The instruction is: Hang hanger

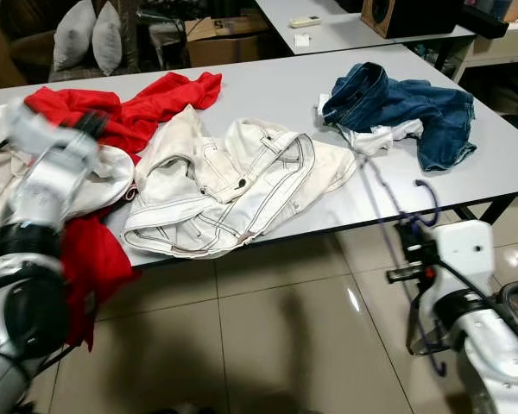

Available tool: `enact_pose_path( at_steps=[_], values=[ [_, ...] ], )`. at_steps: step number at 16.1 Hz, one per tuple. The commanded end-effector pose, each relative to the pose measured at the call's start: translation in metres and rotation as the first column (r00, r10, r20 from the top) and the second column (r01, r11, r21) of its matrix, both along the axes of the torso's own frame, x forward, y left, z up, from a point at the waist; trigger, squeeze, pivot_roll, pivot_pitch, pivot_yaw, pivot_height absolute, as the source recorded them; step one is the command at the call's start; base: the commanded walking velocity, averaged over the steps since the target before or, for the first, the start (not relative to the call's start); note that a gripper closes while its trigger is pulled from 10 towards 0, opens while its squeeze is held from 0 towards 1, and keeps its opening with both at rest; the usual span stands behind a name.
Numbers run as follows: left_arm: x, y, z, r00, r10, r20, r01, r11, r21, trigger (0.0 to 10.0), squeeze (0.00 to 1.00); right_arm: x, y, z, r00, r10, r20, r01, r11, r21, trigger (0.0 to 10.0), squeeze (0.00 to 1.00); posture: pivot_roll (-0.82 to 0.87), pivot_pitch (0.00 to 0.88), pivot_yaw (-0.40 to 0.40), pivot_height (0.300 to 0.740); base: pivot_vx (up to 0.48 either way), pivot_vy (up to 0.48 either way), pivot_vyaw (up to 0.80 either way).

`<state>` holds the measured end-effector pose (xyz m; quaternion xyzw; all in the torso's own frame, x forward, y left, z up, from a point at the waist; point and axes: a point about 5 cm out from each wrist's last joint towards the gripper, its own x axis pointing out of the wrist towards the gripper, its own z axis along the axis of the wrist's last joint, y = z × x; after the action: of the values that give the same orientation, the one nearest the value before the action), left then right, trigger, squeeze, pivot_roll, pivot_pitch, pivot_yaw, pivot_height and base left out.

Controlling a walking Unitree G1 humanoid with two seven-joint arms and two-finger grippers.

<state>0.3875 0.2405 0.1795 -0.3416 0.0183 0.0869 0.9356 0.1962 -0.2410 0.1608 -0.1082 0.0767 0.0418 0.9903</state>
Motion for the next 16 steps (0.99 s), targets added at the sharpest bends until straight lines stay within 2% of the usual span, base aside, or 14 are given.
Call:
enact_pose_path(
  at_steps=[1,2,3,4,6,7,8,9,10,11,12,13,14,16],
  values=[
    [0.001,-0.01,0.002,0.996,-0.084,-0.026,0.088,0.969,0.233,4.6,0.0,-0.001,0.005,0.001,1.0,0.02,0.014,-0.02,1.0,-0.002,10.0,0.0,-0.07,0.0,0.093,0.74,0.0,0.0,0.0],
    [0.001,-0.029,0.007,0.969,-0.246,0.004,0.225,0.893,0.389,10.0,0.0,-0.001,0.006,0.001,1.0,0.022,0.013,-0.022,1.0,-0.002,10.0,0.0,-0.07,0.0,0.094,0.74,0.0,0.0,0.0],
    [0.001,-0.039,0.01,0.948,-0.319,0.014,0.281,0.854,0.437,10.0,0.02,-0.001,0.006,0.0,1.0,0.023,0.012,-0.023,1.0,-0.002,10.0,0.0,-0.07,0.0,0.095,0.74,0.0,0.0,0.0],
    [0.001,-0.062,0.015,0.891,-0.452,0.032,0.378,0.781,0.498,10.0,1.0,-0.001,0.006,0.0,1.0,0.026,0.011,-0.026,1.0,-0.007,10.0,0.0,-0.07,0.0,0.098,0.74,0.0,0.0,0.0],
    [0.001,-0.103,0.019,0.782,-0.623,0.02,0.494,0.638,0.59,10.0,1.0,-0.001,0.005,0.001,0.999,0.03,0.013,-0.03,0.999,-0.021,10.0,0.0,-0.08,0.0,0.102,0.74,0.0,0.0,0.0],
    [0.001,-0.112,0.017,0.757,-0.653,0.004,0.515,0.6,0.612,10.0,1.0,0.0,0.005,0.001,0.999,0.032,0.013,-0.031,0.999,-0.026,10.0,0.0,-0.08,0.0,0.102,0.74,0.0,0.0,0.0],
    [-0.001,-0.134,0.007,0.694,-0.715,-0.081,0.568,0.475,0.672,10.0,1.0,0.0,0.005,0.001,0.999,0.036,0.009,-0.036,0.999,-0.036,10.0,0.0,-0.09,0.0,0.104,0.74,0.0,0.0,0.0],
    [-0.003,-0.148,-0.003,0.657,-0.739,-0.147,0.601,0.396,0.694,10.0,1.0,0.0,0.006,0.001,0.999,0.041,0.006,-0.041,0.998,-0.043,10.0,0.0,-0.09,0.0,0.105,0.74,0.0,0.0,0.0],
    [-0.004,-0.154,-0.009,0.647,-0.743,-0.172,0.616,0.376,0.692,10.0,1.0,0.0,0.007,0.001,0.999,0.043,0.006,-0.042,0.998,-0.044,10.0,0.0,-0.09,0.0,0.105,0.74,0.0,0.0,0.0],
    [-0.005,-0.162,-0.023,0.658,-0.71,-0.251,0.614,0.312,0.725,10.0,1.0,0.001,0.008,0.002,0.999,0.046,0.007,-0.046,0.998,-0.047,10.0,0.0,-0.1,0.0,0.11,0.74,0.0,0.0,0.0],
    [-0.005,-0.162,-0.027,0.663,-0.696,-0.276,0.61,0.287,0.739,10.0,1.0,0.001,0.008,0.002,0.999,0.048,0.007,-0.047,0.998,-0.049,10.0,0.0,-0.1,0.0,0.112,0.74,0.0,0.0,0.0],
    [-0.006,-0.163,-0.035,0.678,-0.655,-0.335,0.591,0.215,0.777,10.0,0.0,-0.001,0.009,0.002,0.999,0.051,0.006,-0.051,0.997,-0.055,10.0,0.0,-0.11,0.0,0.119,0.74,0.0,0.0,0.0],
    [-0.007,-0.163,-0.039,0.675,-0.642,-0.363,0.592,0.179,0.786,10.0,0.0,-0.001,0.009,0.002,0.999,0.051,0.006,-0.051,0.997,-0.057,10.0,0.0,-0.11,0.0,0.119,0.74,0.0,0.0,0.0],
    [-0.013,-0.165,-0.054,0.621,-0.65,-0.438,0.621,0.067,0.781,10.0,0.0,-0.004,0.008,0.002,0.999,0.047,0.001,-0.047,0.997,-0.062,10.0,0.0,-0.12,0.0,0.12,0.74,0.0,0.0,0.0]
  ],
)
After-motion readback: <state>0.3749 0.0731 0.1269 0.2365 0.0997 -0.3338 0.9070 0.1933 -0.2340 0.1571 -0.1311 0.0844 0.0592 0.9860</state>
